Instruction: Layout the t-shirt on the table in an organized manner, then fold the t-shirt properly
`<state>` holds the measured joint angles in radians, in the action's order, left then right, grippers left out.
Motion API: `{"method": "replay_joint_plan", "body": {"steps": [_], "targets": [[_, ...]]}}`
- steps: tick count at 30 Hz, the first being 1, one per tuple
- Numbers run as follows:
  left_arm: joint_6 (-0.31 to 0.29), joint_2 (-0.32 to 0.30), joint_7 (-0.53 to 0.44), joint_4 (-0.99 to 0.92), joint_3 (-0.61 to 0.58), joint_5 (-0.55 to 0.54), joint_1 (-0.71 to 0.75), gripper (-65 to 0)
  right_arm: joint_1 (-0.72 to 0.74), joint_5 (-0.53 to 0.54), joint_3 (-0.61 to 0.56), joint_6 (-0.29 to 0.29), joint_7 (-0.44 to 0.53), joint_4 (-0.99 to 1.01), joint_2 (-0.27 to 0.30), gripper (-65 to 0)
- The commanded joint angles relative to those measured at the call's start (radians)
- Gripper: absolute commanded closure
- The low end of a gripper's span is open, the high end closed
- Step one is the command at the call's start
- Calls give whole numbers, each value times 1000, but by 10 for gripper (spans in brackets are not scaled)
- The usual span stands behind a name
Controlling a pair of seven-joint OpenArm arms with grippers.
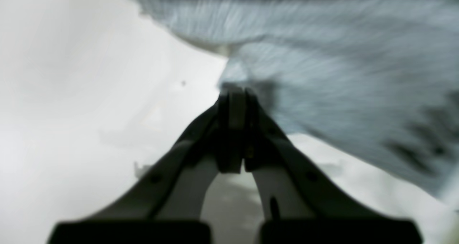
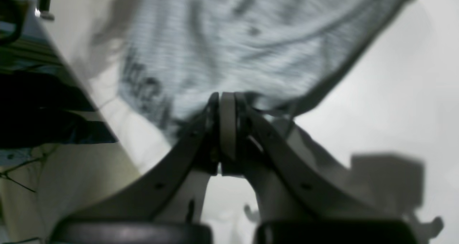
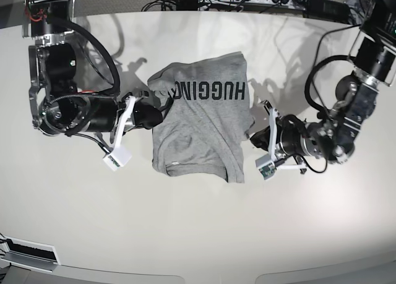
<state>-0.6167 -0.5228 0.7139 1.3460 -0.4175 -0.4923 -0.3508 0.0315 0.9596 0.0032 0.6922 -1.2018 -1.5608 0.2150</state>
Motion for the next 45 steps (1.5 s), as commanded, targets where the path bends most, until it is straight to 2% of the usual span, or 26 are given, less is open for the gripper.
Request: {"method": "replay_joint_plan", "body": {"steps": [1,3,5,10,13,18,24,29,32,34,36,39,42,45], "targets": [[-18,-21,12,54,30,-78,-19,0,14,66,24,6,8,-56,8,0],[-46,-50,71,128,73,-217,12,0,-17,139,64,6,-24,-129,8,0],[-81,-79,105,200,124,-307,66,0,-59,204,106,6,-45,-206,7,0],[-81,-115,153,399,284,-456,262,0,-166,332,212,6,-143,-401,8,0],[-81,-114,180,526,377,-497,393,0,-232,402,272,6,-194,-485,8,0],[-81,-114,193,685,510,-515,634,0,-365,524,419,6,-194,-564,8,0],[-81,-108,290,859,673,-516,905,0,-533,524,657,6,-194,-620,5,0],[-81,-108,292,906,780,-515,1159,0,-735,524,738,6,-194,-619,3,0],[-81,-109,349,913,806,-513,1281,0,-842,524,766,6,-194,-619,4,0],[-81,-108,388,912,806,-485,1363,0,-915,524,771,6,-194,-614,4,0],[-81,-108,385,909,806,-444,1452,0,-983,524,768,6,-194,-598,-2,0],[-39,-89,362,888,804,-391,1568,0,-1068,524,744,6,-194,-512,-3,0],[-37,-54,303,827,803,-346,1617,0,-1098,418,683,6,-194,-365,14,0],[-36,-22,277,730,768,-323,1597,0,-1089,277,579,6,-194,-189,61,0]]}}
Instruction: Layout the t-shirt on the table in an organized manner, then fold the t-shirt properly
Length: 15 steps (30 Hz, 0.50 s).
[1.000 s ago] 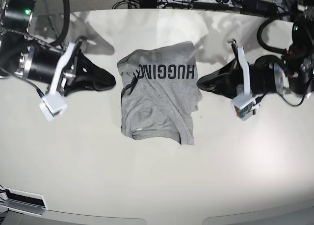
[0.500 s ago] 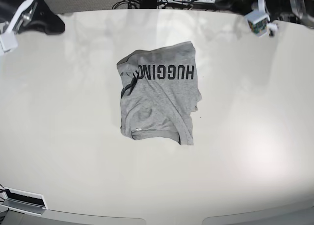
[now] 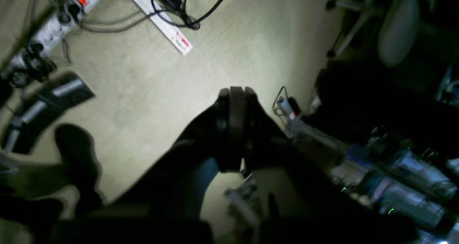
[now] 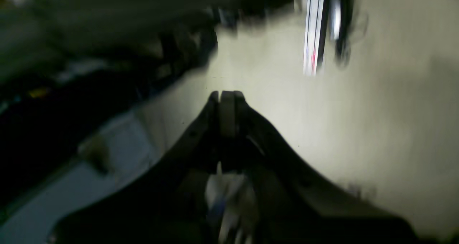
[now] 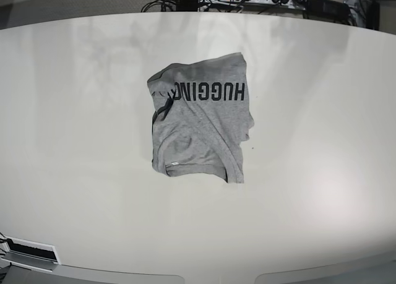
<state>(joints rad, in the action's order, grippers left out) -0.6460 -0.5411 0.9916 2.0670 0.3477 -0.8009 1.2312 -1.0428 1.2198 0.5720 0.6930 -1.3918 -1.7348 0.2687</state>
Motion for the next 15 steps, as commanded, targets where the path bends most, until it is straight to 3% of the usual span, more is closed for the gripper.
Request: {"method": "replay_joint_plan", "body": {"steps": [1,4,9,15], "targets": [[-7,3,-5,-37,-22,-8,-2,0,-4,-41,-31,5,50,45,25,0],[-3,9,-54,-214,-118,27,-81,0,53,-219,-159,5,194,219,61,0],[60,15,-226,-565,-307,152,-280,0,201,-479,-344,5,427,512,70,0],[62,97,-477,-1006,-452,329,-538,0,385,-727,-544,5,754,851,69,0]]}}
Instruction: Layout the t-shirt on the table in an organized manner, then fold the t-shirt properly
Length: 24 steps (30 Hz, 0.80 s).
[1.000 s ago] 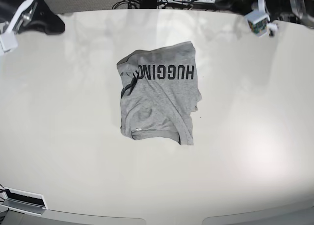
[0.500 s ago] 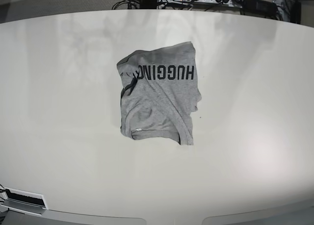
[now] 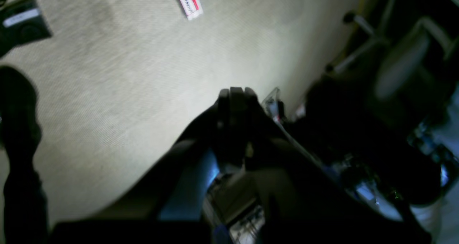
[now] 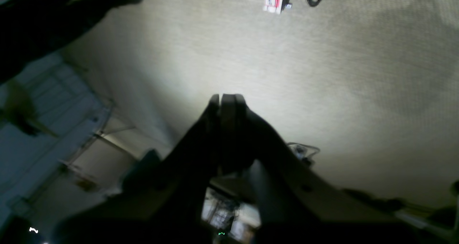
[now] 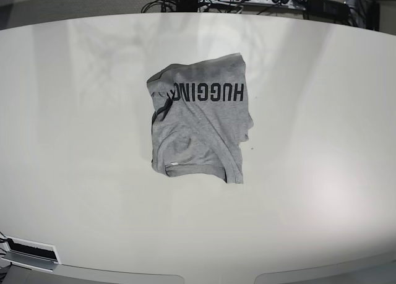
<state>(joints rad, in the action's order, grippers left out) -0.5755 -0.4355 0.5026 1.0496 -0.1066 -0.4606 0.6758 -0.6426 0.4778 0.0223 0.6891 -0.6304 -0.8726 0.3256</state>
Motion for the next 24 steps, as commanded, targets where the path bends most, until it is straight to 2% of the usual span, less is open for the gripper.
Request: {"method": "replay_joint_plan", "body": {"steps": [1,4,5,7,10,13,16,17,20,24], "targets": [[-8,5,-56,-56,-15,17,-18,0,13,-23,-26,9,56,36,13,0],[-7,49,-286,-244,-59,126,-112,0,86,-146,-113,9,254,157,11,0],[-6,63,-353,-299,-73,171,-144,0,108,-187,-137,-21,313,188,8,0],[0,89,-462,-402,-105,269,-214,0,149,-274,-181,-116,407,237,-5,0],[61,128,-568,-516,-156,322,-314,0,210,-362,-238,-221,463,270,-31,0],[192,176,-612,-567,-195,322,-393,0,261,-367,-288,-314,463,273,-64,0],[320,231,-611,-575,-208,322,-433,0,295,-433,-335,-405,483,273,-104,0],[341,246,-611,-574,-208,322,-439,0,301,-449,-348,-428,491,273,-116,0],[361,284,-612,-574,-208,322,-447,0,311,-460,-378,-451,501,273,-150,0],[367,315,-612,-574,-208,322,-452,0,323,-460,-383,-445,525,273,-179,0]]}}
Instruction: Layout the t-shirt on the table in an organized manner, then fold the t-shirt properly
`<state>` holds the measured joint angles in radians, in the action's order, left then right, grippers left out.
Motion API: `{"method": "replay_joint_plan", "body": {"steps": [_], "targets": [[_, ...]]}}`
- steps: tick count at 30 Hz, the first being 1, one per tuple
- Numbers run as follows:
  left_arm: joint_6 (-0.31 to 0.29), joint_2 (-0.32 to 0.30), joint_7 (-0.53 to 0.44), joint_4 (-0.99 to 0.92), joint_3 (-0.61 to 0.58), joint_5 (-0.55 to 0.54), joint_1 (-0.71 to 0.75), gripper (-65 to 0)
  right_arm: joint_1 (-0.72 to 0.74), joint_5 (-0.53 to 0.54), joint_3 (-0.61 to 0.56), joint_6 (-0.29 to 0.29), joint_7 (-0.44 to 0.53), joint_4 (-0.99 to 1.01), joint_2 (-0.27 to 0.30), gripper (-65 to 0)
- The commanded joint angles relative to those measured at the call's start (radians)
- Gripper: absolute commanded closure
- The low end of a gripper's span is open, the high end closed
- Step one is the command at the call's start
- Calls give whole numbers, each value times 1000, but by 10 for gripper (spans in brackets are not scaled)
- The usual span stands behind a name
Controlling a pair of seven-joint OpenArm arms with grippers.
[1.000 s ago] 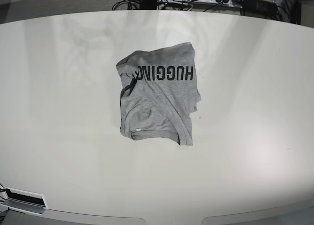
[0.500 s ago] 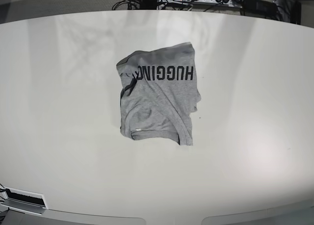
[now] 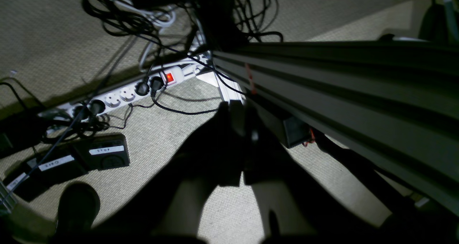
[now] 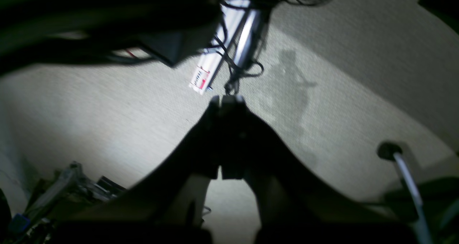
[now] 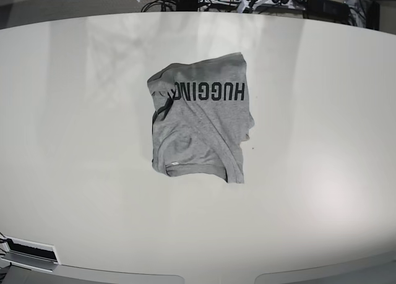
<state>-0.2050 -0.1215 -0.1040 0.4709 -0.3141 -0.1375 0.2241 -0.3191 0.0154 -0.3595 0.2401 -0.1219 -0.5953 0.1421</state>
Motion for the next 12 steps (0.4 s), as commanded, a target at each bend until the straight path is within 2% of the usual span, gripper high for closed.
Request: {"method": "replay_joint_plan", "body": {"steps": [1,6,12], "targets": [[-3,6,-5,5,-1,-2,-4,0,4,2,-1,10,22,-5,2,0],[-3,8,-5,5,-1,-16,-21,0,23,2,-1,48,15,-5,3,0],[-3,8,-5,5,-1,-40,-22,0,22,2,-1,51,13,-5,2,0]]}}
